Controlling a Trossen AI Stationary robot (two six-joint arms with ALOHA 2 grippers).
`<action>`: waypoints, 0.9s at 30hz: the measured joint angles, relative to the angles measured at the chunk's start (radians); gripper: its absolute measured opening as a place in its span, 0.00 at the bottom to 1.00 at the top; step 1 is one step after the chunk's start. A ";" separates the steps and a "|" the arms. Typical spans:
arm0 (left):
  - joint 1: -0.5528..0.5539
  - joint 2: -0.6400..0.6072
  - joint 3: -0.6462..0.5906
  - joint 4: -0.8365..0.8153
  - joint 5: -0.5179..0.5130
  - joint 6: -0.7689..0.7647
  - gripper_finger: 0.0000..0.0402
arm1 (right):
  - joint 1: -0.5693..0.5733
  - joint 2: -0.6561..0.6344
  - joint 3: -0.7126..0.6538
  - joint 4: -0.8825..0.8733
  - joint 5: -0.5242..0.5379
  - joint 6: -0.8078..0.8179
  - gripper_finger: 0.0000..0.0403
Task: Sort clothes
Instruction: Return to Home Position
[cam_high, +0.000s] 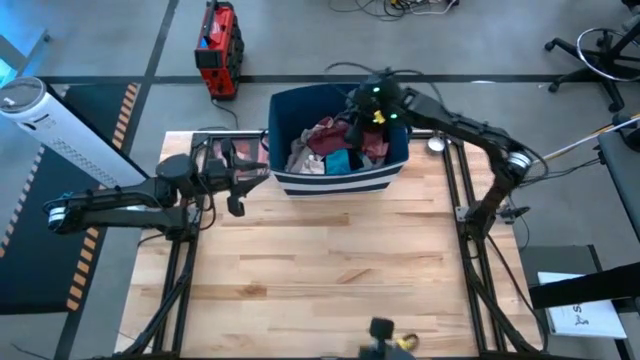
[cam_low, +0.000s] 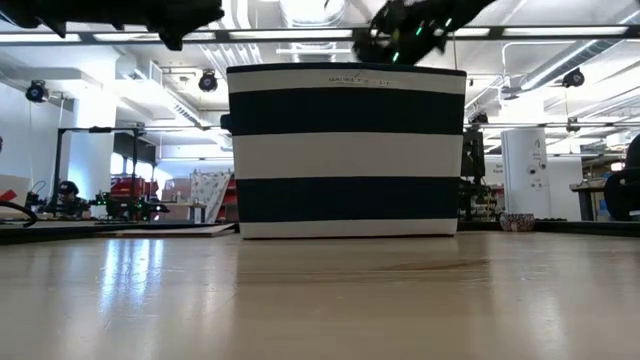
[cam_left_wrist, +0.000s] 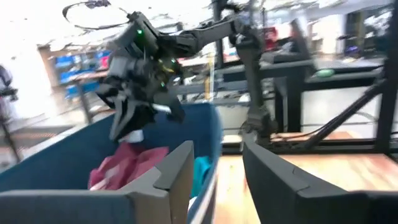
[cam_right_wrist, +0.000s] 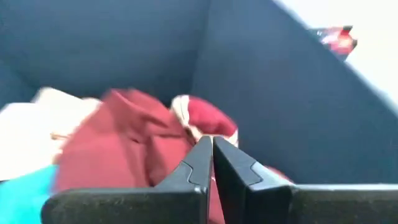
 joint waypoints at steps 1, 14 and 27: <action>-0.010 -0.007 0.000 0.001 0.007 0.003 0.31 | 0.004 -0.035 -0.004 -0.003 -0.015 -0.015 0.00; -0.262 -0.027 -0.109 -0.003 -0.066 0.052 0.02 | 0.025 -0.639 -0.504 0.143 -0.316 -0.065 0.00; -0.277 -0.146 -0.293 0.036 -0.080 -0.048 0.00 | 0.029 -1.071 -1.098 0.540 -0.442 0.131 0.00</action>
